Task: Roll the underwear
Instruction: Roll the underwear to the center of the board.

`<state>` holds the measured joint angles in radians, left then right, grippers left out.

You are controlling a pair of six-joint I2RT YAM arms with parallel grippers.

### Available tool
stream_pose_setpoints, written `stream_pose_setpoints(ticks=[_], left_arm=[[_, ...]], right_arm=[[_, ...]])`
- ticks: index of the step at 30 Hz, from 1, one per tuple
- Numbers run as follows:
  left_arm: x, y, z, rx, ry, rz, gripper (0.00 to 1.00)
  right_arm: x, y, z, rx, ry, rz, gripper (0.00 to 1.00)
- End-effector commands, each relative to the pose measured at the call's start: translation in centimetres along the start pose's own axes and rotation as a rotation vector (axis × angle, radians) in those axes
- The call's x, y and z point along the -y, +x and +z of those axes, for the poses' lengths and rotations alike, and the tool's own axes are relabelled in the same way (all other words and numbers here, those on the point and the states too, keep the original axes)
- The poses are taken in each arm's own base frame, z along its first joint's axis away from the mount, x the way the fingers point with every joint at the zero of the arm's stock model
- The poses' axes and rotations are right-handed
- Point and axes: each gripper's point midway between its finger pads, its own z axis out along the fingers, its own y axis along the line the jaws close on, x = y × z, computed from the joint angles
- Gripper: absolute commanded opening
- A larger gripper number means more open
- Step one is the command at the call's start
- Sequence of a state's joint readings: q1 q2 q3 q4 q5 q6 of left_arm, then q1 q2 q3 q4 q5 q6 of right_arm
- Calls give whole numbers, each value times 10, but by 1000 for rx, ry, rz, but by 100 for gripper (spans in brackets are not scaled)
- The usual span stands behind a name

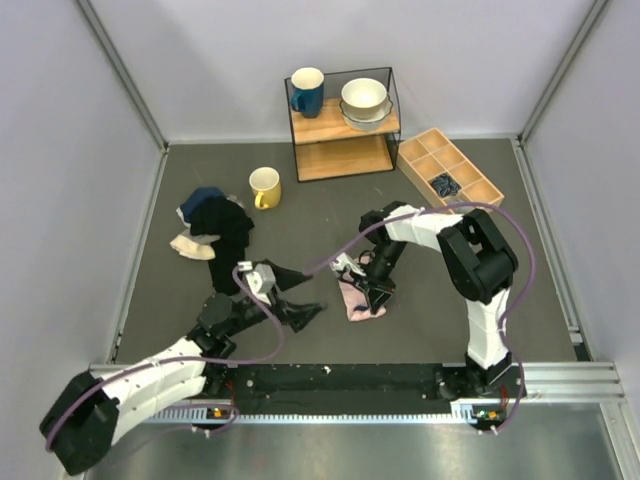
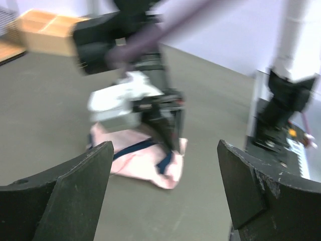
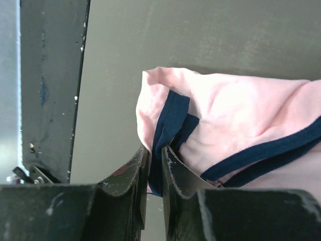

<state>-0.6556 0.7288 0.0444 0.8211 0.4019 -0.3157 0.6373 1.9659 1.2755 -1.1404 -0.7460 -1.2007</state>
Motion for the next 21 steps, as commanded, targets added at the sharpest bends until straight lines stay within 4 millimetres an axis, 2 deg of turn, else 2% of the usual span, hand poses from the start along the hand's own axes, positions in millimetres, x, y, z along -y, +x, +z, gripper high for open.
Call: stream_pose_setpoints(ticks=[1, 2, 5, 6, 7, 9, 12, 17, 20, 21], left_arm=[[45, 44, -3, -91, 190, 214, 89], [50, 46, 2, -113, 210, 237, 88], [65, 72, 15, -232, 282, 314, 86], [61, 80, 26, -281, 258, 345, 86], [65, 99, 25, -368, 280, 416, 86], [62, 112, 40, -453, 263, 490, 86], [59, 126, 52, -509, 261, 586, 86], [54, 137, 69, -548, 234, 669, 86], [50, 150, 74, -604, 230, 691, 82], [43, 156, 76, -640, 199, 704, 78]], right_arm=[[-10, -9, -8, 49, -109, 100, 15], [-10, -8, -7, 48, -121, 109, 15], [-8, -5, -3, 42, -137, 130, 16], [-7, -4, -1, 39, -145, 140, 17], [-7, -3, 1, 40, -150, 145, 17], [-8, -1, 2, 37, -155, 151, 17], [-7, 0, 1, 38, -152, 151, 18], [-7, 0, 1, 39, -151, 152, 18], [-6, 1, 2, 36, -150, 152, 18], [-6, 1, 1, 38, -147, 153, 18]])
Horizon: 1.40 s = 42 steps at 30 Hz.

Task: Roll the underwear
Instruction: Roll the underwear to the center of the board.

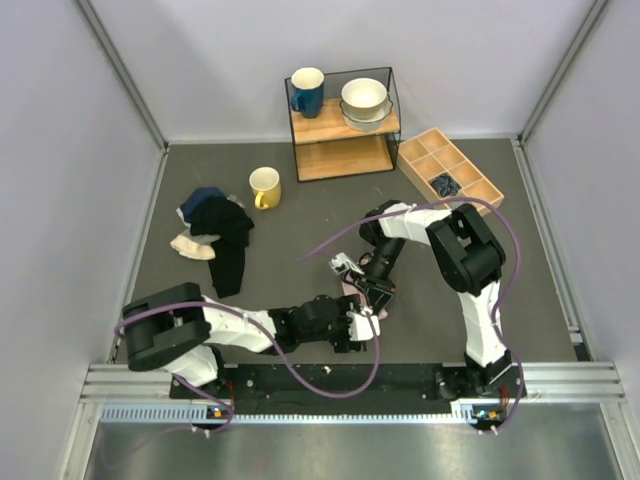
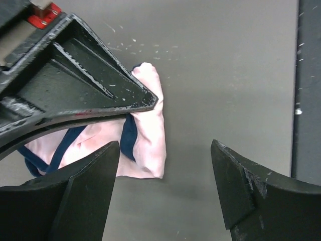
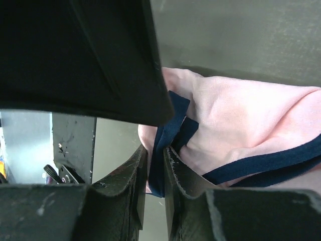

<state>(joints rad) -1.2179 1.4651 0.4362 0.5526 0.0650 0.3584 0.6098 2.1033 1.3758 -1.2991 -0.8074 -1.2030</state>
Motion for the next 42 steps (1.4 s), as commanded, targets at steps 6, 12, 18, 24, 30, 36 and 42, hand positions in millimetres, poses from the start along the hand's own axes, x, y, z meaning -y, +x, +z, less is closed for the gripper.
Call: stream_pose_setpoints(ticks=[6, 12, 18, 24, 30, 36, 42], left_arm=[[-31, 23, 22, -221, -152, 39, 56], [-18, 39, 25, -301, -94, -23, 0], [8, 39, 20, -286, 41, -144, 0], [-3, 38, 13, -270, 127, -419, 0], [-6, 39, 8, -259, 297, -695, 0], [-2, 53, 15, -306, 475, -982, 0], [-13, 75, 32, -373, 517, -1200, 0]], right_arm=[[1, -2, -4, 22, -6, -2, 19], [2, -3, -7, 40, 3, -3, 22], [5, -18, -41, 170, 115, -44, 34], [5, -31, -106, 304, 376, -141, 41], [-20, -28, -137, 354, 575, -305, 41], [-52, -25, -108, 315, 579, -531, 44], [-44, -23, -59, 97, 623, -707, 48]])
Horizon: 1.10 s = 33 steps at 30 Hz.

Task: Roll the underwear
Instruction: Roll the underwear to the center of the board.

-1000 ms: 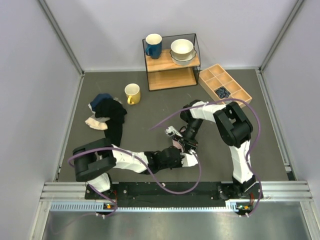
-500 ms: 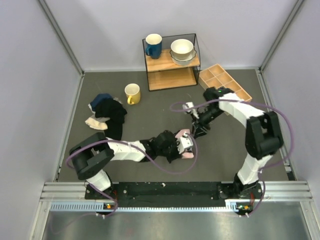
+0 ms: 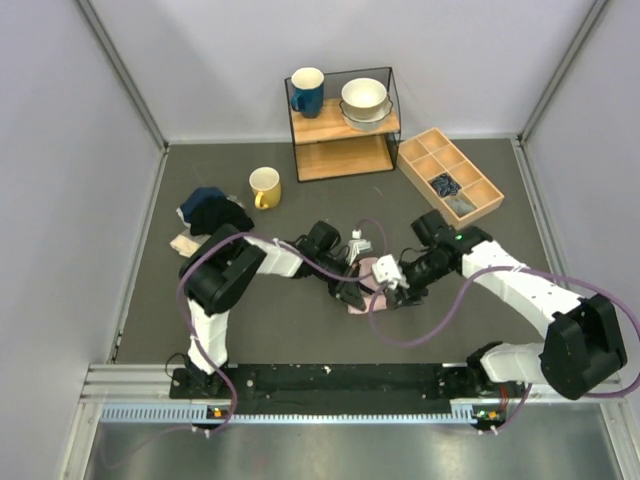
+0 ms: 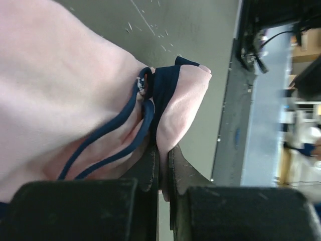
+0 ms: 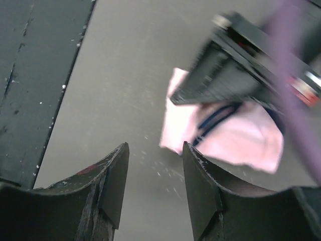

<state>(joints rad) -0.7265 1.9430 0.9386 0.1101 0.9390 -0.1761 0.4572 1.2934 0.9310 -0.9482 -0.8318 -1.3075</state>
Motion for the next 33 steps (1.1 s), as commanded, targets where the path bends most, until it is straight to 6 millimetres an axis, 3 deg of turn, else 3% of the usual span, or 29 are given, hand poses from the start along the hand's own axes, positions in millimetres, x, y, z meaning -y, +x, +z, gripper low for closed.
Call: stream_pose_setpoints(ticks=[1, 7, 11, 15, 19, 25, 26, 28, 33], left_arm=[[-32, 50, 12, -140, -39, -278, 0], [-47, 44, 10, -113, -74, -323, 0], [-50, 35, 10, -80, -82, -332, 0], [-48, 24, 7, -39, -80, -333, 1], [-31, 4, 1, 33, -29, -319, 3], [-1, -28, -22, 176, 8, -255, 15], [2, -32, -26, 199, 6, -235, 39], [11, -33, -39, 236, 0, -210, 47], [24, -28, -63, 313, -48, -128, 49]], right_arm=[[0, -2, 31, -93, 11, -250, 49], [12, 9, 58, -209, 21, -336, 50], [15, 30, 71, -272, -2, -312, 49], [11, 47, 82, -311, -26, -292, 48], [12, 61, 88, -353, -26, -261, 42], [7, 70, 90, -375, -42, -194, 32], [6, 69, 90, -369, -47, -184, 31], [7, 65, 87, -351, -45, -148, 28], [-6, 59, 83, -287, -114, -51, 26]])
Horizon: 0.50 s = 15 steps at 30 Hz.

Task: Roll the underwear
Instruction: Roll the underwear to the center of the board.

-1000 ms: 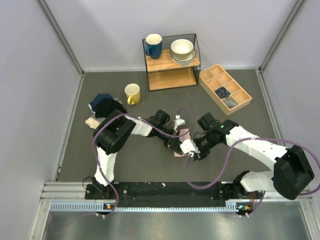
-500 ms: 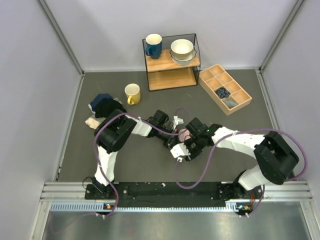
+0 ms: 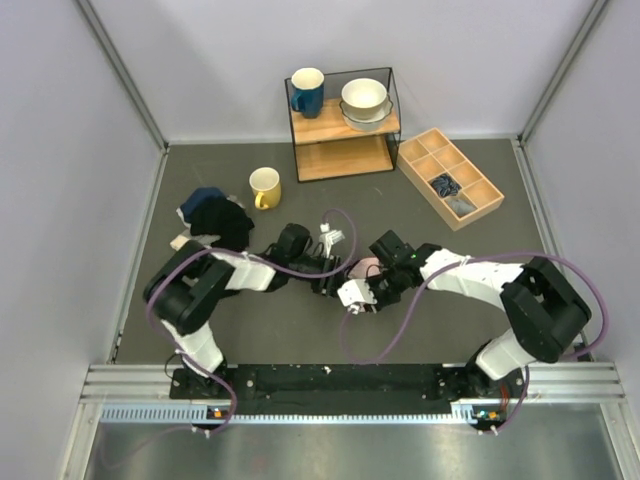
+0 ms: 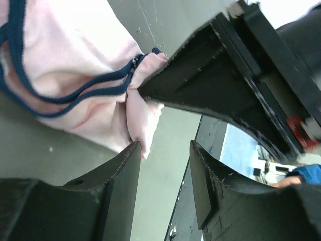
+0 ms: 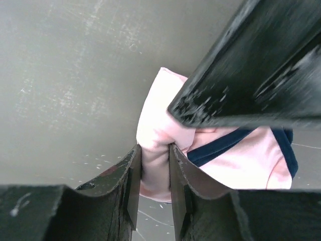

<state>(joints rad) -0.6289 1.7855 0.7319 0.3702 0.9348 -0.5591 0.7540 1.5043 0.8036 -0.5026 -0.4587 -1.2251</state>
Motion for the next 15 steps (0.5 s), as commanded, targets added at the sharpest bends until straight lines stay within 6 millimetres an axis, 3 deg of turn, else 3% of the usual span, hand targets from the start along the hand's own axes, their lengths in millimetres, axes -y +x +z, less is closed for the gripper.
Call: stream_pose_setpoints(ticks=[1, 5, 8, 9, 12, 15], left_arm=[[14, -15, -23, 139, -37, 161, 49], [12, -14, -45, 263, -140, 320, 48], [29, -6, -59, 354, -119, 527, 47], [35, 7, -64, 366, -97, 588, 47], [60, 21, -67, 426, -50, 815, 48], [81, 46, -51, 393, -35, 1061, 51]], right_arm=[[-29, 1, -3, 27, -145, 155, 26], [-33, -8, -8, 89, -217, 245, 25], [-27, -15, -18, 146, -262, 334, 26], [-27, -12, -16, 152, -294, 375, 26], [-16, -13, -20, 195, -356, 481, 26], [-7, -10, -20, 206, -397, 570, 28]])
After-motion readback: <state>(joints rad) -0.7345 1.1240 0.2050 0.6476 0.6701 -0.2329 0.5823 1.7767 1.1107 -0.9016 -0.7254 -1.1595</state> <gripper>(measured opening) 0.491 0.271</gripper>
